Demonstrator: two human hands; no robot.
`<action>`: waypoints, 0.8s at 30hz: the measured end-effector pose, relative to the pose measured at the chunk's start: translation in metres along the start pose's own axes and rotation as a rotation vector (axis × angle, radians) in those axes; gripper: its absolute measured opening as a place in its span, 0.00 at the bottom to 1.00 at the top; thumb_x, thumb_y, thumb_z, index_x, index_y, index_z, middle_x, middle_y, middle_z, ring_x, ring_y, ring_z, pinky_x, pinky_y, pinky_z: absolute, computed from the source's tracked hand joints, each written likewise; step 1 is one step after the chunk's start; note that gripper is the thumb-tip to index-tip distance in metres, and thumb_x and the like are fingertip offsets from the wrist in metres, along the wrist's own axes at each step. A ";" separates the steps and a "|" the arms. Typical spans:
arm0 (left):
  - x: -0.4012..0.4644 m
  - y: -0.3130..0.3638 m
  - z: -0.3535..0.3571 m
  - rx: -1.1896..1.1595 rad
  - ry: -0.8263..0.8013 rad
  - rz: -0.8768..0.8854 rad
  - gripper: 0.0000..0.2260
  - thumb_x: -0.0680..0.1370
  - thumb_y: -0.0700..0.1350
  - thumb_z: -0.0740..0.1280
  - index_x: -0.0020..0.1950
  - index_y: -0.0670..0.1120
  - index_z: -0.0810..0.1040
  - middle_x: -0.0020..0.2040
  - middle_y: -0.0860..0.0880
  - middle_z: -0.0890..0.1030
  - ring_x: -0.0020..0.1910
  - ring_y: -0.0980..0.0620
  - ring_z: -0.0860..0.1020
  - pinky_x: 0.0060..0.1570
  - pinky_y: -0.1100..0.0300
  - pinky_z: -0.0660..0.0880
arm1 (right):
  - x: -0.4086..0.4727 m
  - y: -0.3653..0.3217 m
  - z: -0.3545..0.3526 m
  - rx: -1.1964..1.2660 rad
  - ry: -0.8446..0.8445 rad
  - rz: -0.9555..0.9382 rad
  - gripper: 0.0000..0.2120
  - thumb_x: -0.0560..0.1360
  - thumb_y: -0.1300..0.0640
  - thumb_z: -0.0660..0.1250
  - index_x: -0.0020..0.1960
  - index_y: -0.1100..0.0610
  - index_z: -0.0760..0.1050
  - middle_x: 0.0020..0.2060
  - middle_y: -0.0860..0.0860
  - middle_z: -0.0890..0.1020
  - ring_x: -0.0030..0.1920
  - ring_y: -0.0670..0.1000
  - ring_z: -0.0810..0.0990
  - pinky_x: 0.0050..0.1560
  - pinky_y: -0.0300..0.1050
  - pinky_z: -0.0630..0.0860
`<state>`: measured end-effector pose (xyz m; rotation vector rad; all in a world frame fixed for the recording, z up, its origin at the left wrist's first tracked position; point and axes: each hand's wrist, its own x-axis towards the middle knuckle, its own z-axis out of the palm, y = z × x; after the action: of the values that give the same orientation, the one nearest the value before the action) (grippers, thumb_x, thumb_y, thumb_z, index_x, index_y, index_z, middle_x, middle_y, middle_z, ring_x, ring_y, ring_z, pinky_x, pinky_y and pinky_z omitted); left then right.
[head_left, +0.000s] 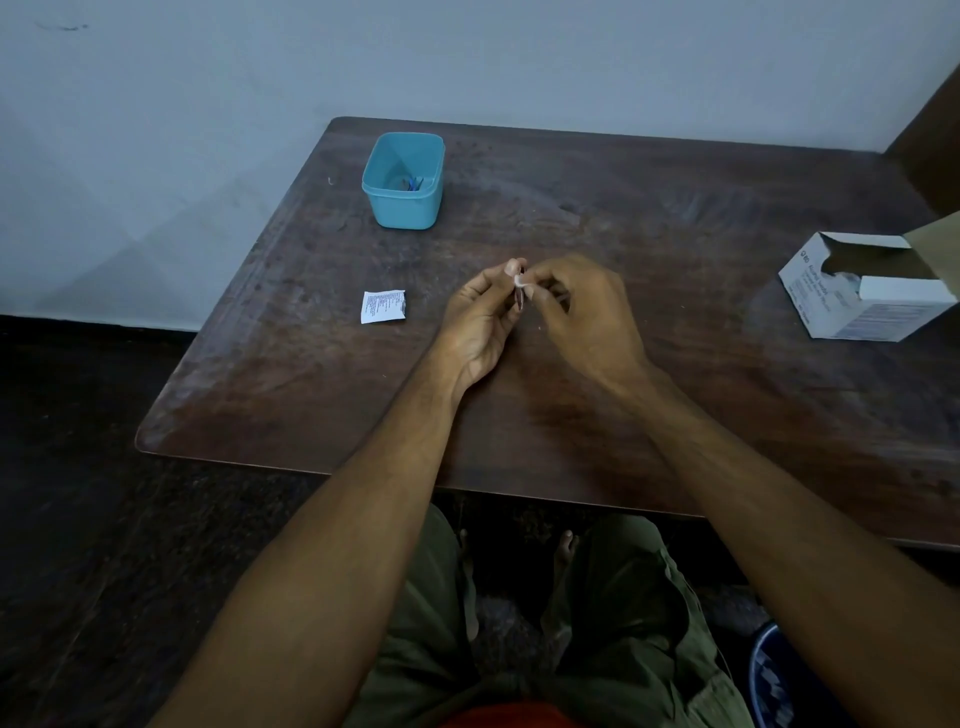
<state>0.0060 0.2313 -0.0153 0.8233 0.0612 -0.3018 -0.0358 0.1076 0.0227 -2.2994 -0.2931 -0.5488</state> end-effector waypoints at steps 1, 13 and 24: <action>0.001 0.000 0.000 -0.004 0.003 0.005 0.05 0.80 0.39 0.63 0.47 0.42 0.79 0.37 0.51 0.83 0.35 0.59 0.81 0.35 0.69 0.77 | -0.004 0.000 0.000 0.016 -0.017 -0.010 0.06 0.74 0.62 0.69 0.50 0.56 0.81 0.45 0.49 0.82 0.44 0.43 0.79 0.46 0.33 0.76; -0.002 -0.001 0.003 0.058 0.035 0.043 0.04 0.79 0.36 0.64 0.47 0.41 0.78 0.40 0.48 0.81 0.39 0.55 0.80 0.40 0.67 0.78 | -0.005 -0.003 0.001 0.078 -0.018 0.095 0.05 0.74 0.60 0.69 0.49 0.55 0.82 0.45 0.48 0.83 0.44 0.44 0.82 0.46 0.36 0.78; -0.004 -0.002 0.006 0.113 0.065 0.077 0.05 0.79 0.34 0.64 0.46 0.41 0.78 0.40 0.47 0.80 0.39 0.54 0.77 0.42 0.65 0.75 | -0.001 -0.010 0.004 0.160 0.033 0.248 0.04 0.74 0.59 0.68 0.46 0.54 0.82 0.37 0.45 0.84 0.38 0.40 0.82 0.41 0.30 0.76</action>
<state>0.0009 0.2266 -0.0116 0.9455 0.0740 -0.2076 -0.0393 0.1175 0.0257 -2.1302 -0.0326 -0.4209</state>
